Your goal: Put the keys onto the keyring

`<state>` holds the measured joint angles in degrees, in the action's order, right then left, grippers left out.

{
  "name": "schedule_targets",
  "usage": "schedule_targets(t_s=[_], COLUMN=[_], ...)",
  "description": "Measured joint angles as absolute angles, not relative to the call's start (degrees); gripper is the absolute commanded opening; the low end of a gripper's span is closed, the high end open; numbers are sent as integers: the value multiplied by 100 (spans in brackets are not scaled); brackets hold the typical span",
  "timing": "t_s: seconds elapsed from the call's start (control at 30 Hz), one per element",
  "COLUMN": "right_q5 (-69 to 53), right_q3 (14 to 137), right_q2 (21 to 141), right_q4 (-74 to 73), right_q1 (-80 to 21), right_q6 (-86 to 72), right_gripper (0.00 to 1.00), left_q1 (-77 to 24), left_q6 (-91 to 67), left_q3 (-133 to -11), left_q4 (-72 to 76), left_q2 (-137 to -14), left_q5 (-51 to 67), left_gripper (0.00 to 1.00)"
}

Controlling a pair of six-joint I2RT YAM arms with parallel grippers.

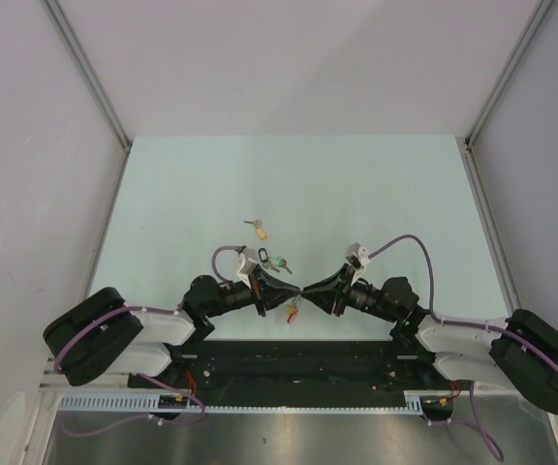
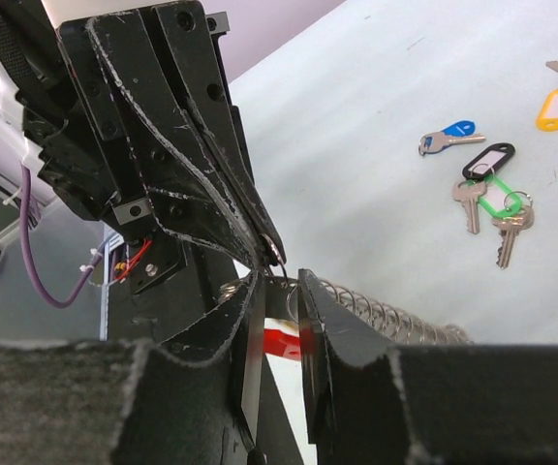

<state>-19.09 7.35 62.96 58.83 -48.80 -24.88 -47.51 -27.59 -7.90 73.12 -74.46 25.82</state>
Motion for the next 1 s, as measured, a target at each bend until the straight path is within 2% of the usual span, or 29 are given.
schedule_targets(t_s=[0.23,0.37,0.47,0.57,0.67,0.77,0.9,1.0], right_q5=[-1911,-1916,-1968,-2115,-2298,-2460,-2611,-2665], right_q3=[735,735,735,735,744,897,1396,1879], right_q2=[6504,6510,6504,6436,6250,5924,5481,5203], right_q4=[6173,6217,6219,6176,6005,5369,4163,3092], right_q1=[-4895,-4895,-4849,-4762,-4606,-4451,-4377,-4375], right_q6=[-2502,-2458,-2414,-2370,-2255,-2010,-1466,-1002], right_gripper=[11,0,0,0,0,0,0,0], left_q1=[-4751,-4751,-4751,-4753,-4759,-4768,-4772,-4777], left_q6=[-2757,-2759,-2759,-2766,-2794,-2749,-2469,-2062], left_q3=[-790,-786,-781,-779,-773,-709,-711,-869], left_q4=[7312,7317,7321,7341,7367,7349,7135,6193], left_q2=[-7435,-7422,-7419,-7419,-7406,-7262,-6539,-5647], left_q5=[2497,2458,2458,2467,2484,2558,2567,2480], left_gripper=[1,2,5,12,32,41,50,55])
